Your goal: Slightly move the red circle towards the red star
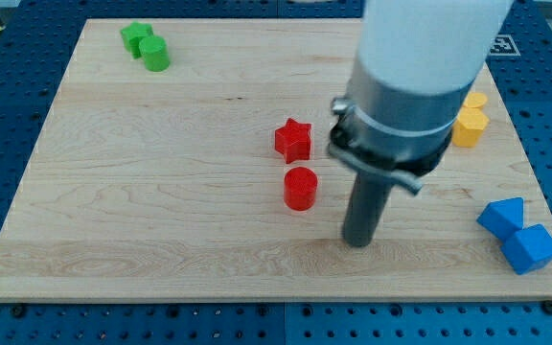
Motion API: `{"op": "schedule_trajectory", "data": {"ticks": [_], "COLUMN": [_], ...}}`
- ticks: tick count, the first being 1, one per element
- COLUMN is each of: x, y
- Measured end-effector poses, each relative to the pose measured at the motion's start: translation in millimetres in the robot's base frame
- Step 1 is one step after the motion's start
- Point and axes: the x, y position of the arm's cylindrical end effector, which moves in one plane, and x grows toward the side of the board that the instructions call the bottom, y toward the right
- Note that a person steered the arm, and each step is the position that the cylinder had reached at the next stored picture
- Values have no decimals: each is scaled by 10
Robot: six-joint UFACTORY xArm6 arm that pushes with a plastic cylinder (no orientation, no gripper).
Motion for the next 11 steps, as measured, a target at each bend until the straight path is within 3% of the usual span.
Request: {"op": "schedule_trajectory", "data": {"ticks": [1,2,6,8,11], "x": [-126,-555,-236,-666,-865], "y": [-285,-158,-307,-432,-432]}}
